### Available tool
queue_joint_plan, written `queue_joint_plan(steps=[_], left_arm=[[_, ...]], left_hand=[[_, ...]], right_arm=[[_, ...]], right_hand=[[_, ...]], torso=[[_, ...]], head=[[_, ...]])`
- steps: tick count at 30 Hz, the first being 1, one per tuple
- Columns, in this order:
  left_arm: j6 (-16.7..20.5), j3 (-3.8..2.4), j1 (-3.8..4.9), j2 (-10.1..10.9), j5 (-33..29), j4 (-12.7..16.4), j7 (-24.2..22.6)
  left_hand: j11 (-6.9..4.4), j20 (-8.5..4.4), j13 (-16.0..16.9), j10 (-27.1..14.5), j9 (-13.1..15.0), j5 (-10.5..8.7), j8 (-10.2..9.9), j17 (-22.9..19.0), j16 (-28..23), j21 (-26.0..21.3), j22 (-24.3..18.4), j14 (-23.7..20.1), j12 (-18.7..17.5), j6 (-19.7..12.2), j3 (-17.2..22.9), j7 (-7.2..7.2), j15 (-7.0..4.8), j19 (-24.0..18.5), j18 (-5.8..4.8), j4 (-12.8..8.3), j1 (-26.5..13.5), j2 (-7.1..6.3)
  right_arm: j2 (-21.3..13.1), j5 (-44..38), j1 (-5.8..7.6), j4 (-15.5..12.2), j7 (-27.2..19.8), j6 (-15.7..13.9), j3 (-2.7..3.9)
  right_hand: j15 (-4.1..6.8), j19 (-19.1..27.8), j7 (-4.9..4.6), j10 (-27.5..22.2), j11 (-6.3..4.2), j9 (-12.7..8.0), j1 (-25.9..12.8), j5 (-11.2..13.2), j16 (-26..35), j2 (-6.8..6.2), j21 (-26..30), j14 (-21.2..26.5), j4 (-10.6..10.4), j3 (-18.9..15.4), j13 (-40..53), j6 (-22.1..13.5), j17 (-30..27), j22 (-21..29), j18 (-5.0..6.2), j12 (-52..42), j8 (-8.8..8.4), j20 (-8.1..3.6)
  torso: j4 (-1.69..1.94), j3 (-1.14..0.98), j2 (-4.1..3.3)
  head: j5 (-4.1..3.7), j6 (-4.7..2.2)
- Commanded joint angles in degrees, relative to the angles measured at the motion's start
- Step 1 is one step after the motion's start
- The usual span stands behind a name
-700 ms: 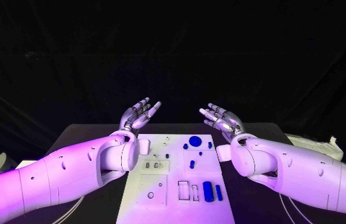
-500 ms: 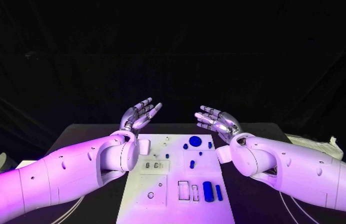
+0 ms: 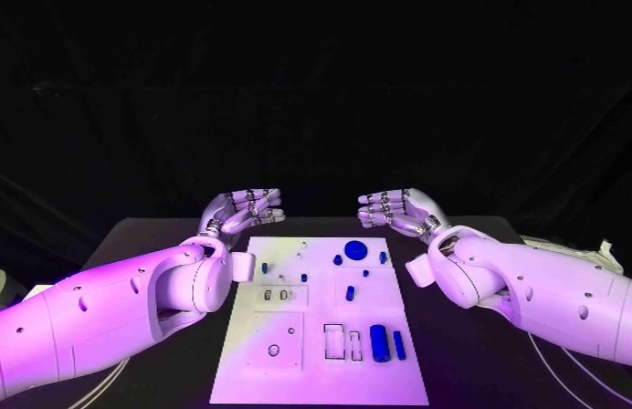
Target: Assemble the parts on the task board
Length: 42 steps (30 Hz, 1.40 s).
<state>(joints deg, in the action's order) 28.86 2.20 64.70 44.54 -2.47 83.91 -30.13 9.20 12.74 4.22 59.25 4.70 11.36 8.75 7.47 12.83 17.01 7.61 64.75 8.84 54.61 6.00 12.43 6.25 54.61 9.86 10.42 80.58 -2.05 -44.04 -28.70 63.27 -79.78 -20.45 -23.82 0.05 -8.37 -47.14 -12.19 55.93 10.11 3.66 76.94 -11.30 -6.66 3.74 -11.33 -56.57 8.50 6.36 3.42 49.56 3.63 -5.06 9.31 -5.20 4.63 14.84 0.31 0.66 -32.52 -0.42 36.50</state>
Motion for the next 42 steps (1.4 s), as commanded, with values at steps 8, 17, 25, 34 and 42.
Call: queue_joint_plan(steps=[8,17,25,34,42], left_arm=[[-5.18,-0.12,0.5,3.96,1.4,6.17,1.35],[-6.59,-0.37,0.81,6.54,-4.47,12.76,2.66],[-6.83,-0.58,1.17,7.95,-5.28,16.37,3.08],[-7.04,-0.65,1.47,9.38,-5.4,18.98,3.39],[-7.08,-0.68,1.58,10.7,-5.41,20.39,3.45]], left_hand=[[-1.19,-1.62,-0.35,4.35,-0.77,-0.8,-0.85,1.79,-0.07,0.49,-0.72,4.39,-1.11,2.79,0.19,-0.9,-1.47,4.25,0.73,-0.71,0.43,-0.03],[-0.6,-1.07,-0.4,4.03,-0.94,-1.67,-2.2,2.03,-2.07,-0.88,-1.75,3.2,-2.83,2.55,-0.45,-0.36,-0.79,3.59,0.61,-0.65,-0.51,-0.46],[-0.56,-1.02,-0.4,4.01,-0.94,-1.81,-2.32,2.06,-2.27,-1.01,-1.86,3.12,-2.98,2.55,-0.53,-0.33,-0.74,3.53,0.61,-0.73,-0.53,-0.48],[-0.48,-0.95,-0.4,3.92,-0.95,-1.88,-2.5,2.11,-2.49,-1.17,-1.98,3.03,-3.19,2.49,-0.64,-0.25,-0.67,3.47,0.62,-0.81,-0.57,-0.5],[-0.45,-0.92,-0.4,3.88,-0.95,-1.89,-2.58,2.13,-2.56,-1.22,-2.02,3.01,-3.27,2.45,-0.68,-0.21,-0.64,3.45,0.62,-0.84,-0.58,-0.5]], right_arm=[[-0.13,-30.52,2.39,0.87,6.7,-0.6,0.45],[0.64,-54.48,4.08,0.87,18.18,4.48,0.98],[1.89,-64.63,5.76,0.69,23.46,9.25,1.13],[3.5,-69.31,6.54,1.32,25.47,12.49,1.15],[4.72,-70.89,6.78,2.22,25.19,14.81,1.14]], right_hand=[[4.51,-11.92,1.86,12.74,-3.33,0.37,1.21,0.37,-1.65,-2.04,-6.24,-15.23,5.94,5.76,0.31,10.54,1.29,-1.77,1.28,0.94,-0.22,-4.78],[6.92,-16.1,3.05,15.28,-4.72,0.29,0.17,3.97,-3.85,-3.41,-13.27,-23.13,6.48,5.65,0.23,12.46,3.72,-5.59,1.21,1.59,-0.78,-7.52],[8.98,-20.13,4.16,15.82,-5.87,0.23,-1.3,4.22,-12.67,-4.69,-22.55,-30.33,5.41,6.41,0.18,13.38,10.3,-10.94,0.93,1.68,-0.96,-10.36],[8.97,-19.8,4.73,14.99,-6.13,0.26,-2.67,4.41,-24.59,-6.1,-29.57,-29.84,3.71,9.38,0.18,13.21,17.63,-15.3,1.11,1.67,-0.95,-10.5],[8.56,-19.41,4.84,11.95,-5.67,0.22,-3.12,4.42,-35.15,-7.92,-34.62,-29.77,2.07,11.74,0.07,12.37,25.09,-18.49,1.16,1.71,-1.04,-10.19]], torso=[[0.88,0.43,-3.19],[1.73,0.82,-5.72],[2.28,0.88,-7.45],[2.62,1.0,-8.91],[3.02,1.12,-9.91]], head=[[-1.15,-0.61],[-2.11,-1.03],[-2.71,-1.63],[-2.79,-2.25],[-3.1,-2.5]])
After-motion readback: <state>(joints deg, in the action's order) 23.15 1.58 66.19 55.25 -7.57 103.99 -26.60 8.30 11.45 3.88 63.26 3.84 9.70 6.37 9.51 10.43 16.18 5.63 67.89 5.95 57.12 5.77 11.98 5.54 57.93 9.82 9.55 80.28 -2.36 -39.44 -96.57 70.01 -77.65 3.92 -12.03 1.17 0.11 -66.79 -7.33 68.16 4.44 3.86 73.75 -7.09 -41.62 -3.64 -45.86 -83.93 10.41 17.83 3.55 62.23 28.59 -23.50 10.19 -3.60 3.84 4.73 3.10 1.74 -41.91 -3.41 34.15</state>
